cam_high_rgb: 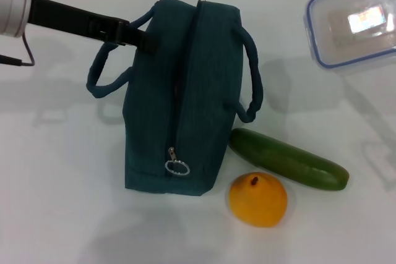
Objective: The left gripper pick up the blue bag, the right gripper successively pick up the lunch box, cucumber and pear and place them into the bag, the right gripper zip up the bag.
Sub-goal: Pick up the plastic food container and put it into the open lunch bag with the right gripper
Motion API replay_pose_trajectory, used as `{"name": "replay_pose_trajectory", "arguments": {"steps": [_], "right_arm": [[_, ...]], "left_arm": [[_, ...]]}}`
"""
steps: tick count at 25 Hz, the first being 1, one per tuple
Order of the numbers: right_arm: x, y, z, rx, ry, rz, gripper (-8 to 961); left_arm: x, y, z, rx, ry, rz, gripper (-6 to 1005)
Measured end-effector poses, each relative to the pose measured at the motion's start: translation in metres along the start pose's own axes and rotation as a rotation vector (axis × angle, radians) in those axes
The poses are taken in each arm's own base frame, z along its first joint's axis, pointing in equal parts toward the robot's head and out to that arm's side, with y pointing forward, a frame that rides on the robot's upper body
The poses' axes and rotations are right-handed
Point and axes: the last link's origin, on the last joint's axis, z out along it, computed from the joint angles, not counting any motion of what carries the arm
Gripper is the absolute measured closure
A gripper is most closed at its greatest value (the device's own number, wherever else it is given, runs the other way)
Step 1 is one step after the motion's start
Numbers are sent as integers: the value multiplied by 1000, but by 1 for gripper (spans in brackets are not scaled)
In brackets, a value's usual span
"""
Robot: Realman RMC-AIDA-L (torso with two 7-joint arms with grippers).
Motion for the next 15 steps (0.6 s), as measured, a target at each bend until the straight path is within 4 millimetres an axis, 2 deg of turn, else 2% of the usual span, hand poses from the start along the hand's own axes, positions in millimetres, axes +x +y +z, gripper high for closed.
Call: {"name": "replay_pose_trajectory", "arguments": {"steps": [15], "right_arm": [[-1,1,11,-33,-44,56,858]], "left_arm": [[10,6,5,-5,-5,18,948]]}}
